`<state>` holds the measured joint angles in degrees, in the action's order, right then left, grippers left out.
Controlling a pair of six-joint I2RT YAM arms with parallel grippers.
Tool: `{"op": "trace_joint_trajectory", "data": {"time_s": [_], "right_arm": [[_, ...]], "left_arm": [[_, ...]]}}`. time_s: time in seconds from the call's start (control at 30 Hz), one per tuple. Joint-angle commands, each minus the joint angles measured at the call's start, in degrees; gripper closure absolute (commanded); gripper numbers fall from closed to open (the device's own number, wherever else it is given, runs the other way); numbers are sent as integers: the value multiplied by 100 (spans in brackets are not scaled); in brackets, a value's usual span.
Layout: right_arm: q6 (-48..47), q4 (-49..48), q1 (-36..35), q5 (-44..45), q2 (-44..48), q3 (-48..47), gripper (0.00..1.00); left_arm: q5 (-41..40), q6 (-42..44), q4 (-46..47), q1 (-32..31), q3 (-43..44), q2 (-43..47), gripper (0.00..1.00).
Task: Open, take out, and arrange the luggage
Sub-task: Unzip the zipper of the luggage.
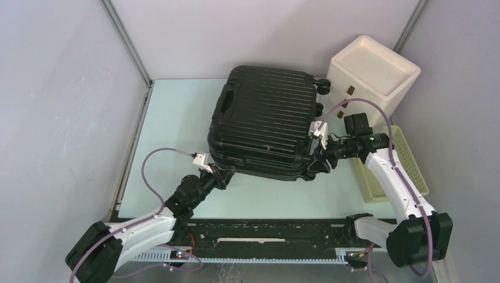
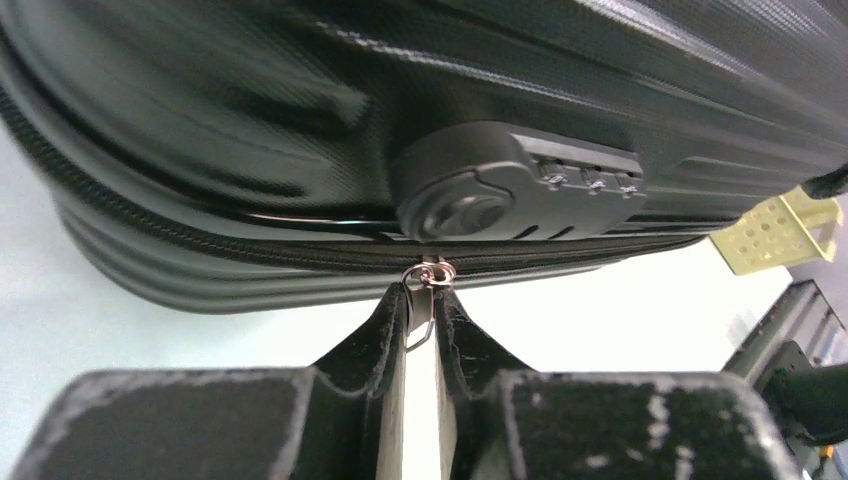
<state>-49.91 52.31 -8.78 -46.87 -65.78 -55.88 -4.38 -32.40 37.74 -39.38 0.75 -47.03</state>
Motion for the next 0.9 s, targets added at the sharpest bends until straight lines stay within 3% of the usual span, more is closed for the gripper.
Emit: {"op": "trace_joint_trajectory", "data": {"time_s": [0.0,0.33,0.57,0.73,0.8,0.87], "right_arm": [[42,168,526,1616,-62,15,100],[57,-22,1241,2081,214,15,100],[-409,355,2032,1710,-40,-396,100],[-571,556,2117,1583,-128,-551,100],[-685,730,2115,1395,-99,-638,97],[-754,951,2109,1156,-49,-728,84]], "left_arm": [[-725,117,-726,35,-236,416,100],[-555,16,-1818,35,-117,1182,100],[-246,38,-2139,39,135,1414,100],[-140,35,-2281,41,158,1512,100],[-8,32,-2381,35,221,1619,99],[167,55,-2534,41,306,1769,91]]}}
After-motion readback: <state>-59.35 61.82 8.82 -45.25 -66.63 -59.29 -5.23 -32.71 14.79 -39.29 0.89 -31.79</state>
